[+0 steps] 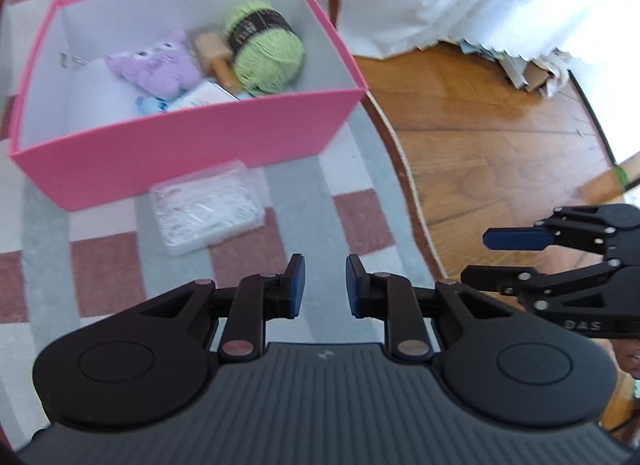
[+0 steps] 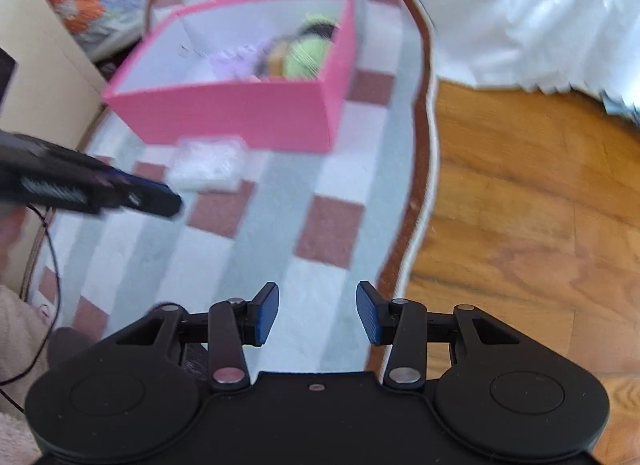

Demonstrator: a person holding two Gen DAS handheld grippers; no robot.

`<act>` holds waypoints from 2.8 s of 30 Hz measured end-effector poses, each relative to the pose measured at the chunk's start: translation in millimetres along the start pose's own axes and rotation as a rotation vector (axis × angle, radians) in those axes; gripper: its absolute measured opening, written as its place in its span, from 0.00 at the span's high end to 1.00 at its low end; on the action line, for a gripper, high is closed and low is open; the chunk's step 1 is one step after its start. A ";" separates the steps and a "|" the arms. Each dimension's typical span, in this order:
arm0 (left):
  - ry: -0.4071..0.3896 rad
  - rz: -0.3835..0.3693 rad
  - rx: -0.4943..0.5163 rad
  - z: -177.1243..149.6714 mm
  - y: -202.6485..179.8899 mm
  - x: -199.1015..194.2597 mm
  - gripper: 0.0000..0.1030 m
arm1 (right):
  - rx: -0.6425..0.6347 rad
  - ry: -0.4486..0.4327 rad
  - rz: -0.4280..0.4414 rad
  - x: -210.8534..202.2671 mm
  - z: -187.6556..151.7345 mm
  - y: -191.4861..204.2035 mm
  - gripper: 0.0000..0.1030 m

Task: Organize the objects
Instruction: 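Move the right gripper to the clear floss-pick box and close on it, then lift the floss-pick box and carry it over the pink box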

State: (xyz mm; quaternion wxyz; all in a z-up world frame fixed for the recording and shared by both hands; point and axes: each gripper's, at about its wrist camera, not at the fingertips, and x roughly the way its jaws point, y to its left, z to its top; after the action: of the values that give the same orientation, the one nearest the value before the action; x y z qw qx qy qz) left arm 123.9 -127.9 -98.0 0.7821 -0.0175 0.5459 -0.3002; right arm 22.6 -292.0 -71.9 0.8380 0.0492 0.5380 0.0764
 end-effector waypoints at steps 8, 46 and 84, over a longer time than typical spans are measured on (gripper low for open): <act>-0.100 0.074 -0.041 2.1 38.4 -32.5 0.74 | -0.182 -0.069 0.122 -0.6 37.2 54.6 0.47; -0.116 0.016 -0.355 1.0 123.7 54.5 0.61 | -0.245 -0.042 0.079 158.2 58.1 92.0 0.23; -0.235 0.167 -0.284 132.4 114.0 -116.7 0.60 | -0.358 -0.176 0.130 34.3 214.6 140.7 0.29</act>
State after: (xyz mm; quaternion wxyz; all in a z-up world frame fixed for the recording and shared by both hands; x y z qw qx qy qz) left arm 263.5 -17.3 13.3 0.8523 -0.1170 0.4872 -0.1502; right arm 221.2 -147.5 10.0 0.8705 -0.0594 0.4361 0.2202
